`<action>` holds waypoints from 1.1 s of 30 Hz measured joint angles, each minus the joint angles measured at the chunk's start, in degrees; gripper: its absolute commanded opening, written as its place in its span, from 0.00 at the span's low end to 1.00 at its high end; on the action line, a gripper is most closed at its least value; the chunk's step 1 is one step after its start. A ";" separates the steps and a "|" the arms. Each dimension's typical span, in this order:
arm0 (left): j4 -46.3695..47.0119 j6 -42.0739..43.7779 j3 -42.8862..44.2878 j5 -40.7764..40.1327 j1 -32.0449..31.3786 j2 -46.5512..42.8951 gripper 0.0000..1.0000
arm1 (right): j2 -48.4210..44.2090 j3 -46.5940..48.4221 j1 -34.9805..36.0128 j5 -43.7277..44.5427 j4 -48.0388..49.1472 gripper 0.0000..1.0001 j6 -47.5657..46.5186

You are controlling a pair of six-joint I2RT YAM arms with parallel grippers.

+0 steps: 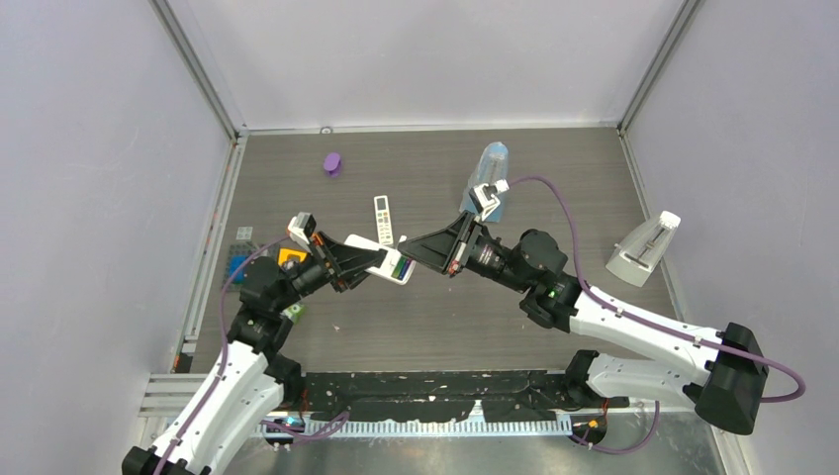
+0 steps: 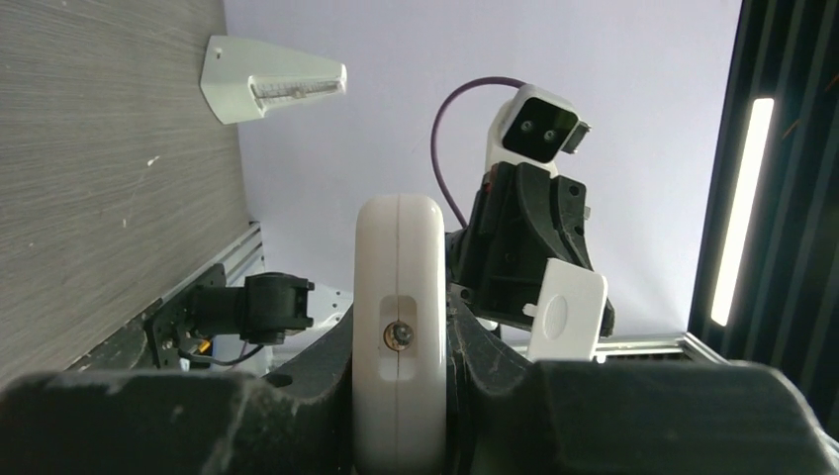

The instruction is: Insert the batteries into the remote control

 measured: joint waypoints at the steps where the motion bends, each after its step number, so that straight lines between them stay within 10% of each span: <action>1: 0.37 -0.35 0.02 0.17 0.00 0.00 0.00 | 0.00 -0.02 0.00 0.00 -0.07 0.05 0.42; 33: 3.98 -1.68 0.00 1.36 0.00 1.14 0.00 | 0.22 -3.58 0.76 2.05 -2.45 0.05 7.63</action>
